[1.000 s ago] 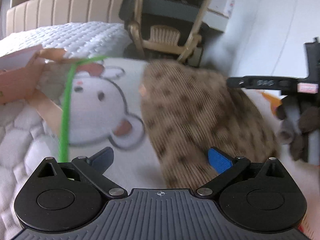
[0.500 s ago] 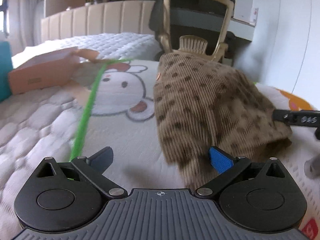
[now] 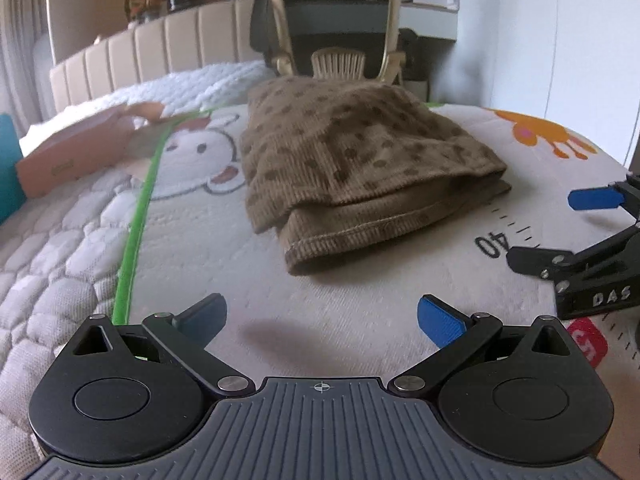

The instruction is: Fold clothes

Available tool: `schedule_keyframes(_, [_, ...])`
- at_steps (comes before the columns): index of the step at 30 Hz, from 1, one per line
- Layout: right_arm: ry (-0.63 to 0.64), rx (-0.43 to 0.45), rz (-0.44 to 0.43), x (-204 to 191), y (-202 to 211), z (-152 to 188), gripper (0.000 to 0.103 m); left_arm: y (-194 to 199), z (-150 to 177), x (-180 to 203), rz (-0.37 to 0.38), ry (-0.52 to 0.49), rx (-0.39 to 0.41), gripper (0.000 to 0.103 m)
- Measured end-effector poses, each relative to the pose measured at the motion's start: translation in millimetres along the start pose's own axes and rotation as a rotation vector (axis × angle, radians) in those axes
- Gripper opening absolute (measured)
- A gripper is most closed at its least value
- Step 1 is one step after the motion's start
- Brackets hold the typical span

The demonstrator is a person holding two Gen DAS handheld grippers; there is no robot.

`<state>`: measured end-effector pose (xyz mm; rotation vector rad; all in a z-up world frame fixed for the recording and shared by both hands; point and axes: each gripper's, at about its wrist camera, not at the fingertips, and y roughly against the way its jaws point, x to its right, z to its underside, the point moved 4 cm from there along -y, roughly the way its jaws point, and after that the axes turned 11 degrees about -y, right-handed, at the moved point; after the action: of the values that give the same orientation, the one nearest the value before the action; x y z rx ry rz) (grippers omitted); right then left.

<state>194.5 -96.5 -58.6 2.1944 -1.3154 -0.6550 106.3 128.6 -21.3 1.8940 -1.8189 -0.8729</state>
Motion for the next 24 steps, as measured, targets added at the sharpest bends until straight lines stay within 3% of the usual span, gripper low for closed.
schedule_keyframes(3, [-0.010, 0.000, 0.009, -0.8, -1.3, 2.2, 0.103, -3.8, 0.6, -5.7, 0.016, 0.035, -0.003, 0.103])
schedule_keyframes(24, [-0.014, 0.002, 0.007, 2.0, 0.4, 4.2, 0.103, -5.4, 1.5, -6.2, 0.017, 0.036, -0.008, 0.103])
